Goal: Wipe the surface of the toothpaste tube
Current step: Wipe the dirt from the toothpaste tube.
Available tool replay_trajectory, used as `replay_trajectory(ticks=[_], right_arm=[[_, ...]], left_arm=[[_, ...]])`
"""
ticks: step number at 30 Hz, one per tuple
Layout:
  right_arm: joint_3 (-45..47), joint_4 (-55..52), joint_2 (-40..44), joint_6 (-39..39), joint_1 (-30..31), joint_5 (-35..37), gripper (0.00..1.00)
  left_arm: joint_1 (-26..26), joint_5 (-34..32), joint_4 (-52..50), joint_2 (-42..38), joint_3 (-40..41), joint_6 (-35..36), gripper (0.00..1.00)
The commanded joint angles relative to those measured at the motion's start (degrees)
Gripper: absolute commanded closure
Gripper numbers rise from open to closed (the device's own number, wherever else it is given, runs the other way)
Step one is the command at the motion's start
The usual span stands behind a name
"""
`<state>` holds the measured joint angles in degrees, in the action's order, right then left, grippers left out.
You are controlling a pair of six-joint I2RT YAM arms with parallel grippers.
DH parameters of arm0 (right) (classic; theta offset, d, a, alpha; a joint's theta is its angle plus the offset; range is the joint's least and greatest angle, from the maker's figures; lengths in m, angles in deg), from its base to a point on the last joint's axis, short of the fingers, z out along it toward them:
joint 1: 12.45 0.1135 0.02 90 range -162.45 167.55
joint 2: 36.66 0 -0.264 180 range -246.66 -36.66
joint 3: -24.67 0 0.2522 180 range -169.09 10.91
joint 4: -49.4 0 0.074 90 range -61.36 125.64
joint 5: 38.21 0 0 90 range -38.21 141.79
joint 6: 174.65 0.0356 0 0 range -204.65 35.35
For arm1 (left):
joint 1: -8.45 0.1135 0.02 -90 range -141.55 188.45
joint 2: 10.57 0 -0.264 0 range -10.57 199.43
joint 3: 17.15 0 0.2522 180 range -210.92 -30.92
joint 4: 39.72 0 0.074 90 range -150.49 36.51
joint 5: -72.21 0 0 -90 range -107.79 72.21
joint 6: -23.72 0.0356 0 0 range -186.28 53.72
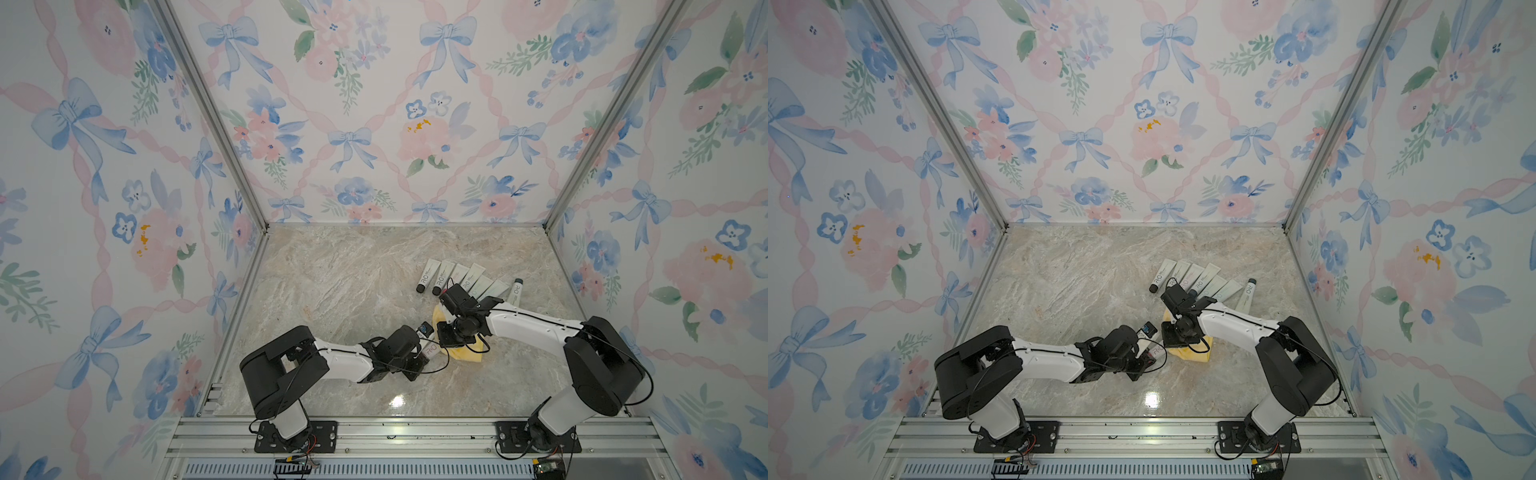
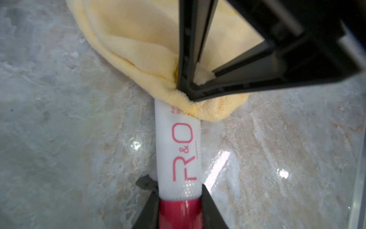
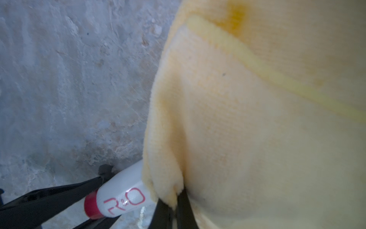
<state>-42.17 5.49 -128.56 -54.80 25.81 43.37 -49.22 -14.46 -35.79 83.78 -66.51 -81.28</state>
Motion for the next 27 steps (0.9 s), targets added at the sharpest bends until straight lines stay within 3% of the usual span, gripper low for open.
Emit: replay_trajectory(ticks=[1,8,15,18,27], right_arm=[[2.95,-0.22,-1.44,0.63,-1.90,-5.55,0.94],[0.13,-2.59,-6.54,-3.10,-9.40,4.28,0.94],[-2.86,-4.59,-6.63,-4.64,-11.48,9.72,0.94],[-2.67,-4.08,-6.37,-4.36,-10.93,7.78,0.94],[1.22,1.61,-3.25,0.89,-3.23,-7.28,0.94]], left_arm=[[-0.24,1.06,-5.41,1.85,0.61,0.41,0.71],[-0.18,1.02,-5.46,1.80,0.64,0.41,0.70],[-0.24,0.98,-5.39,1.52,0.88,0.37,0.70],[-0.24,0.98,-5.47,1.58,0.71,0.41,0.70],[-0.25,0.93,-5.39,1.26,0.97,0.33,0.70]])
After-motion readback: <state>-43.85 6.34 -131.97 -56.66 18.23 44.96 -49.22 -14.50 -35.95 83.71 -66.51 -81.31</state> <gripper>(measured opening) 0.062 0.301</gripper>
